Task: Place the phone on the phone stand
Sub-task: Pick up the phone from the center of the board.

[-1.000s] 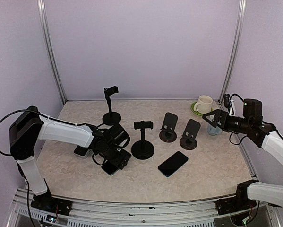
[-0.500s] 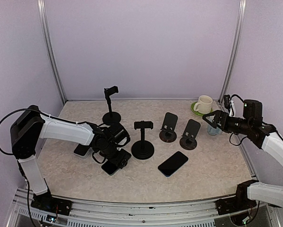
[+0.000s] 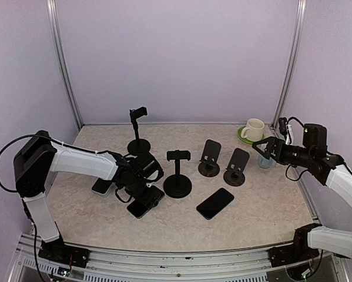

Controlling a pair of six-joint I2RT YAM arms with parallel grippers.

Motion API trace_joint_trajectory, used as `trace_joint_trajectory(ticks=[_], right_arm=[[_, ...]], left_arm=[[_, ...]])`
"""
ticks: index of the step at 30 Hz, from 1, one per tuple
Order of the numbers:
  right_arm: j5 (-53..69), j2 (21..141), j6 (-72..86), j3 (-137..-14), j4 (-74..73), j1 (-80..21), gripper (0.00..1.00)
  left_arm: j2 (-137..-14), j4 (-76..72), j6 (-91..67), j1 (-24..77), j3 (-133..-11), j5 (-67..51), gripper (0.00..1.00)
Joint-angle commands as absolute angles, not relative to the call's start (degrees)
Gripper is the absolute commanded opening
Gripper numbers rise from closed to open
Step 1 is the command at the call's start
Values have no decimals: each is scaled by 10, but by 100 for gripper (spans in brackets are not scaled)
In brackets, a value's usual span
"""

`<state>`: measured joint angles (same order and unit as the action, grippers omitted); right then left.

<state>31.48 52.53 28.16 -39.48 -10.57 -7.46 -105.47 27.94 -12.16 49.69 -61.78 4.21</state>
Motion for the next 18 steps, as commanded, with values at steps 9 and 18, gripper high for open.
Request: trace_joint_trajectory(ticks=[9, 18], right_arm=[[313, 522, 275, -405, -106, -82, 100], [317, 528, 277, -412, -106, -82, 100]], left_arm=[[-1076, 320, -164, 496, -577, 72, 68], [-1009, 301, -207, 511, -549, 116, 65]])
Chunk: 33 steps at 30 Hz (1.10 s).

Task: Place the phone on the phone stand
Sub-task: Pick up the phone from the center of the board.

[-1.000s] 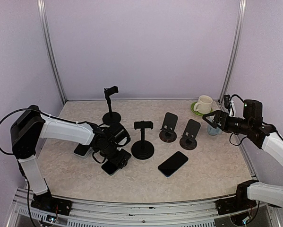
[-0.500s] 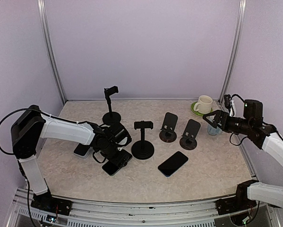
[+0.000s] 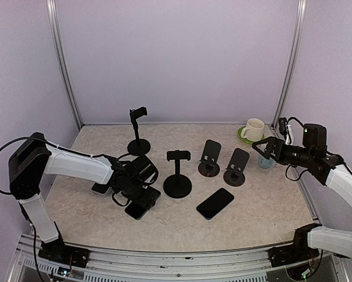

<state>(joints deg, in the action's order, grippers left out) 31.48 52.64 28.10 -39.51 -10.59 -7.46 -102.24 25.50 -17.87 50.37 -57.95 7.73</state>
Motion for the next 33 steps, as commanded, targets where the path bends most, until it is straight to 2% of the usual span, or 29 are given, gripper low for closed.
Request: trace_joint_trajectory(ticks=[1, 6, 13, 21, 33], right_arm=[[318, 529, 279, -412, -105, -82, 100], [327, 532, 280, -414, -100, -82, 100], [346, 531, 269, -418, -87, -95, 100], [347, 534, 240, -433, -74, -159, 100], [343, 526, 205, -454, -26, -290, 100]], left_arm=[[-1003, 298, -208, 513, -545, 119, 64], [-968, 277, -231, 530, -524, 134, 58], [-929, 249, -246, 554, -503, 176, 57], [-884, 218, -264, 583, -483, 225, 52], [-826, 207, -277, 675, -495, 308, 52]])
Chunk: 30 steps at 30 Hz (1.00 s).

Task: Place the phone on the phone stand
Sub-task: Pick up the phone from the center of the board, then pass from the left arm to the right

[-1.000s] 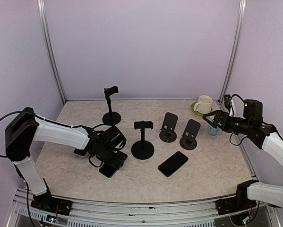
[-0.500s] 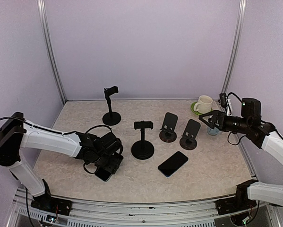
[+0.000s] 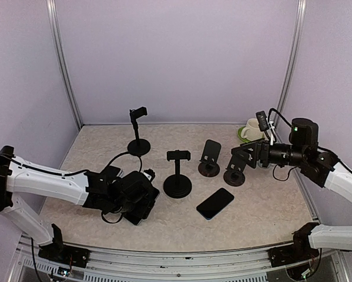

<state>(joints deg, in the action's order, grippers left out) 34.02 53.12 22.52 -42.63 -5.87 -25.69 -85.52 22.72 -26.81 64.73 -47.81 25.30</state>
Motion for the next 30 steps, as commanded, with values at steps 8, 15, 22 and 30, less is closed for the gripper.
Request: trace_joint_trajectory(ticks=[8, 15, 22, 30], right_arm=[[308, 561, 167, -492, -49, -387, 100], [265, 603, 159, -522, -59, -453, 100], [213, 652, 157, -567, -78, -514, 99], [193, 696, 184, -595, -81, -553, 95]], left_arm=[[-774, 203, -279, 740, -512, 375, 51], [-740, 195, -284, 779, -525, 421, 51], [-747, 203, -276, 821, -566, 477, 50], [-758, 203, -270, 852, -604, 518, 50]])
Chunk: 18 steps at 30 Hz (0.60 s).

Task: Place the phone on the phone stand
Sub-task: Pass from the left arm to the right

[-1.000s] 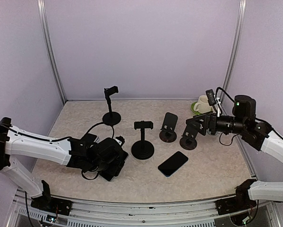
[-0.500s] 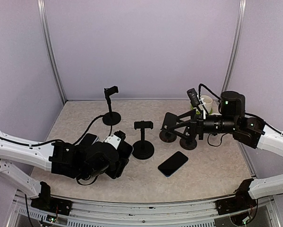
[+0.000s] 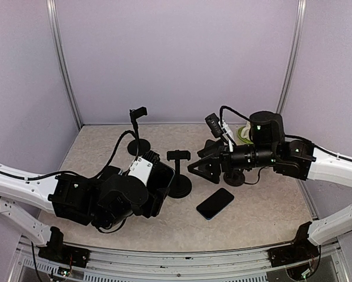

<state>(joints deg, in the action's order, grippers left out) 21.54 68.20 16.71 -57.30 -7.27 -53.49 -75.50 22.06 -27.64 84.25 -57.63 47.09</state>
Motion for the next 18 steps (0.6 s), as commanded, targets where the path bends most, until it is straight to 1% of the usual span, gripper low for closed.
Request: trace_joint_trajectory(ticks=[1, 18], right_arm=[[192, 699, 186, -598, -81, -558, 95], [202, 793, 246, -675, -78, -583, 89]], left_arm=[[-758, 200, -269, 854, -606, 522, 50], [-783, 168, -240, 867, -640, 561, 51]])
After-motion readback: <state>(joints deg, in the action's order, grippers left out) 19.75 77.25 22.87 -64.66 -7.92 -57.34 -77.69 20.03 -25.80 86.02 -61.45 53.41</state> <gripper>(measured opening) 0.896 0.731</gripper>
